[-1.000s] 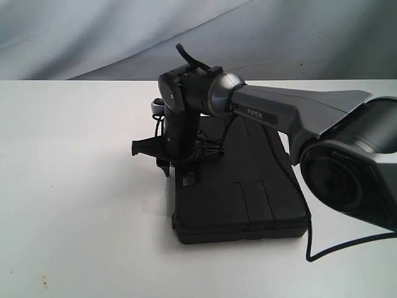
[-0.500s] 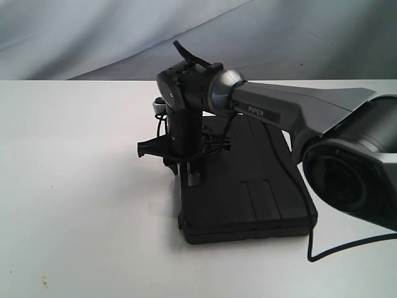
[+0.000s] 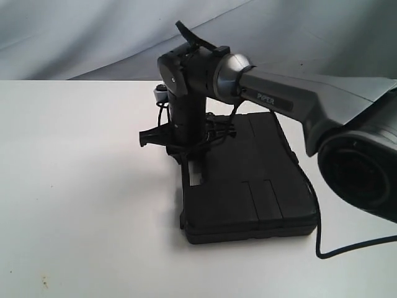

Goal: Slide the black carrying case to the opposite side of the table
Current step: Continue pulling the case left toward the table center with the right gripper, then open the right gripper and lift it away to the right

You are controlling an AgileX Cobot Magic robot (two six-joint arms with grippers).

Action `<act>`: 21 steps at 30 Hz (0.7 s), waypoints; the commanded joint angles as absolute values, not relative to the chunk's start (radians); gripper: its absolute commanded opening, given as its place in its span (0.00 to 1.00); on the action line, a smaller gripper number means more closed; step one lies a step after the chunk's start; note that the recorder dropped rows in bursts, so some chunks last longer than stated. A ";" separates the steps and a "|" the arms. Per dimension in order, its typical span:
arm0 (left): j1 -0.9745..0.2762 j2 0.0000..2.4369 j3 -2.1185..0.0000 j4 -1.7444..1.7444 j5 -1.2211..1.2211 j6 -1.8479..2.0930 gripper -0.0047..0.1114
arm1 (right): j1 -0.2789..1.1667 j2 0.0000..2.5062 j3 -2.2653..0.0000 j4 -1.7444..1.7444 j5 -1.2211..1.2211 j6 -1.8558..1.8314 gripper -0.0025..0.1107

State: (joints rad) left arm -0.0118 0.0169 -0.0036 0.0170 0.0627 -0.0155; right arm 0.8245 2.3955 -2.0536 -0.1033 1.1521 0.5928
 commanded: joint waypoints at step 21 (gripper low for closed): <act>-0.013 0.012 0.000 0.016 0.055 -0.026 0.04 | 0.858 1.948 -1.667 -0.198 0.784 0.581 0.02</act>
